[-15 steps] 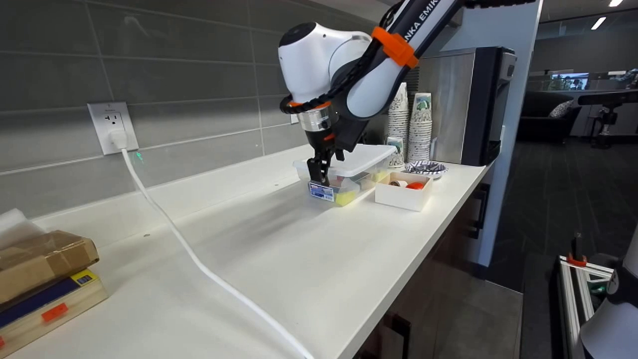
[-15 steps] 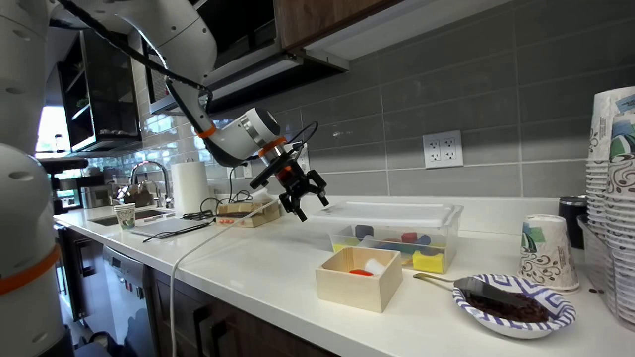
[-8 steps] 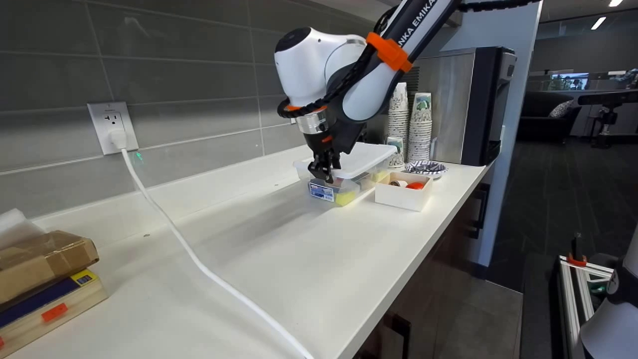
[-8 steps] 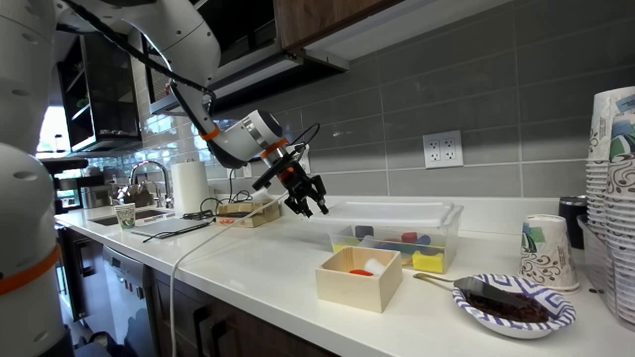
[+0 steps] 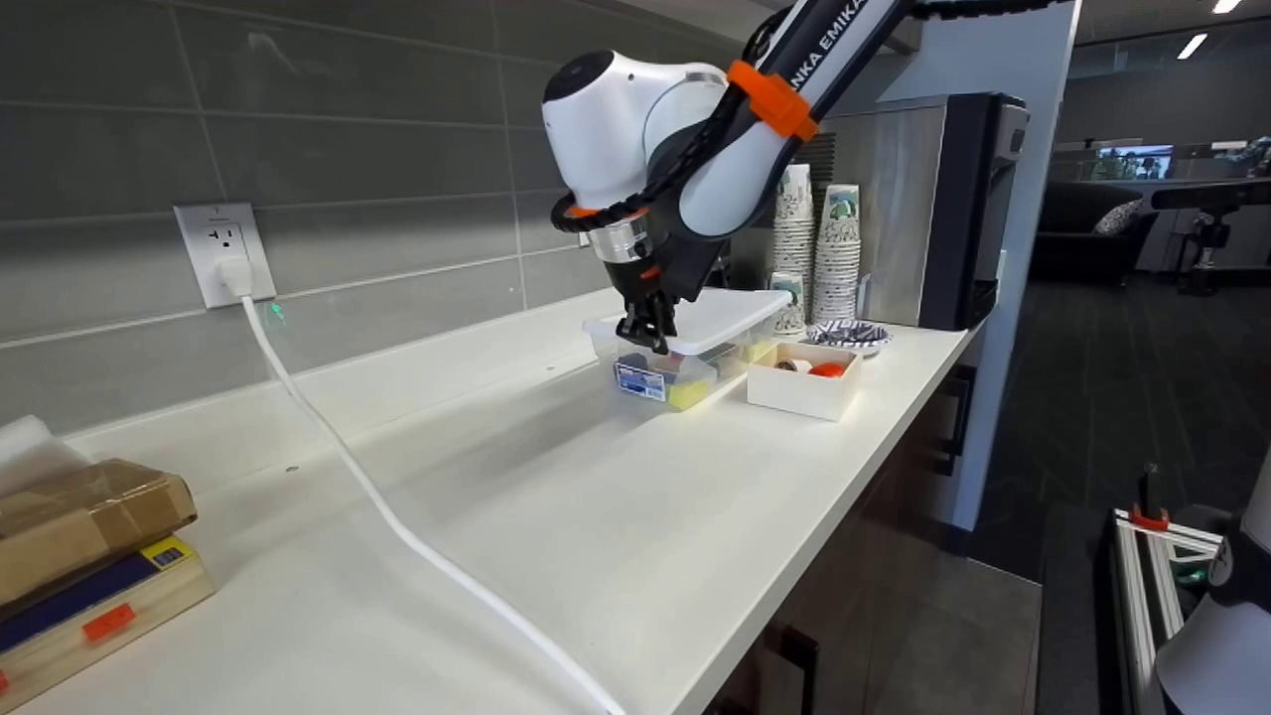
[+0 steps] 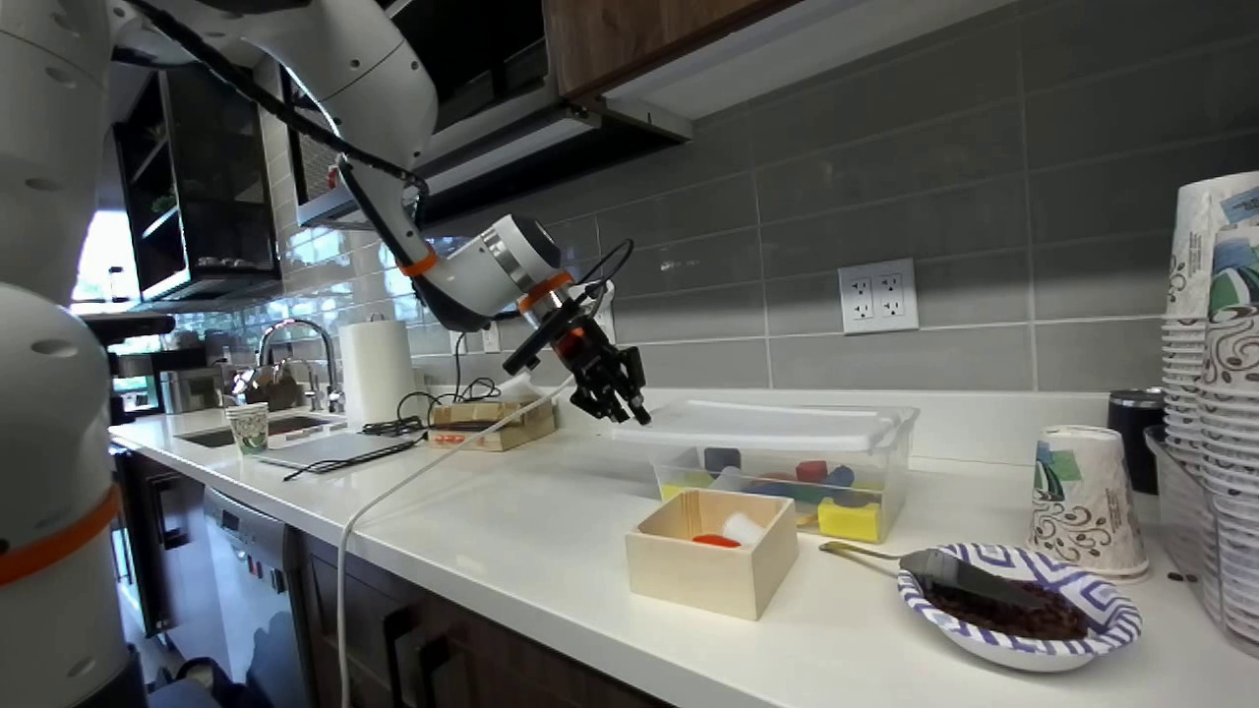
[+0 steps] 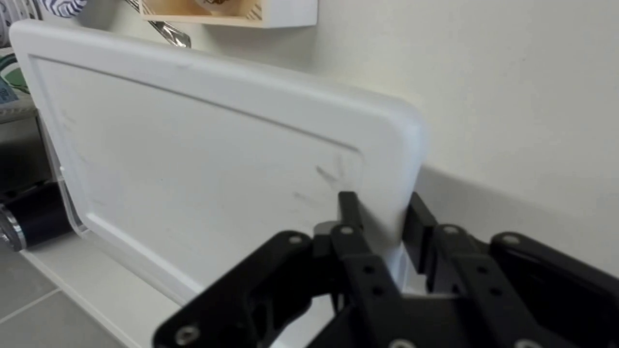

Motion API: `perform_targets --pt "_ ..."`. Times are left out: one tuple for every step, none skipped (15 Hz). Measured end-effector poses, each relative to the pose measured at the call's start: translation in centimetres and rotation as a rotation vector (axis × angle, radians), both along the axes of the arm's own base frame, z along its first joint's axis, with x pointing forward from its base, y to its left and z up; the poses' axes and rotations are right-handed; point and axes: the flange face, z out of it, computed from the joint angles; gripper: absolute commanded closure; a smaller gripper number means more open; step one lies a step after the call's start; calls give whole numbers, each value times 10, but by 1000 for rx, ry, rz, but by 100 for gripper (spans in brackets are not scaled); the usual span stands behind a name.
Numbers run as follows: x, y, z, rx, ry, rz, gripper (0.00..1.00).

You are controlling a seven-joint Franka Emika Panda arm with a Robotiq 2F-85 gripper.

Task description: Remove the lid from the container

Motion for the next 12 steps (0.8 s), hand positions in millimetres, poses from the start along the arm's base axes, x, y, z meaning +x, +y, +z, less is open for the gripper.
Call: perform_targets --pt "0 0 0 -2 -1 0 93" --pt "0 1 0 -5 -2 1 93" --pt "0 2 0 -9 -3 4 93" --pt "-1 5 1 -17 -4 8 93" --pt "-1 8 1 -27 -6 13 93" --pt "-2 12 2 -39 -9 20 93" --pt "-3 18 3 -51 -12 27 93" --pt "-4 23 3 -63 -14 33 93" --pt "-5 30 4 -75 -15 43 93" --pt "-6 37 5 -86 -15 54 93" --pt "-7 44 5 -95 -14 65 93" --pt "-8 51 5 -105 -14 77 93"
